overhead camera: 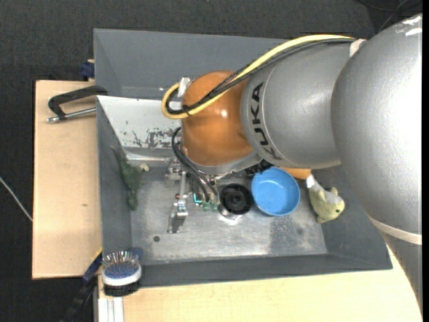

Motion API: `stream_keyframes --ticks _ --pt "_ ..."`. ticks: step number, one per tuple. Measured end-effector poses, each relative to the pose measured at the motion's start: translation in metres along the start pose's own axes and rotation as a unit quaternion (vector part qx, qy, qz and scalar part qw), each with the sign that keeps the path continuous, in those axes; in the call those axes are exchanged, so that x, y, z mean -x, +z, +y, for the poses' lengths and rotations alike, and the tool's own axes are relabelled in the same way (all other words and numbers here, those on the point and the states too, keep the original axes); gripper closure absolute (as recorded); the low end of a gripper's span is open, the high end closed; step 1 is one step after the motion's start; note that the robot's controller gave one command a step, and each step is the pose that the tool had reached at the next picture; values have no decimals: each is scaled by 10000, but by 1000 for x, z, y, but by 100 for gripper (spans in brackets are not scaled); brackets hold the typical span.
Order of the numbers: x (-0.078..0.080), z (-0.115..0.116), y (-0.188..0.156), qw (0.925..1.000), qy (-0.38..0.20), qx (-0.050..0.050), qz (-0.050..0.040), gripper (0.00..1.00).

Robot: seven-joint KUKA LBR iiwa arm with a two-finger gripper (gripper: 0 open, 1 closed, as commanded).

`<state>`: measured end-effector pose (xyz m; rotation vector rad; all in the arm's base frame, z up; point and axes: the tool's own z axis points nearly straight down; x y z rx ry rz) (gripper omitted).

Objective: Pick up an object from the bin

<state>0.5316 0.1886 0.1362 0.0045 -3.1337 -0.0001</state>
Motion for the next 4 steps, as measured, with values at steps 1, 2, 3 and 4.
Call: stream_keyframes --ticks 1,2,3,4 --pt "46 -89 21 9998 169 -11 -69 0" --pt "12 -147 63 9972 -746 11 -88 0" --pt "14 -146 61 9972 -741 17 -125 100" --pt "-12 -175 -119 9800 -1988 -19 -106 100"
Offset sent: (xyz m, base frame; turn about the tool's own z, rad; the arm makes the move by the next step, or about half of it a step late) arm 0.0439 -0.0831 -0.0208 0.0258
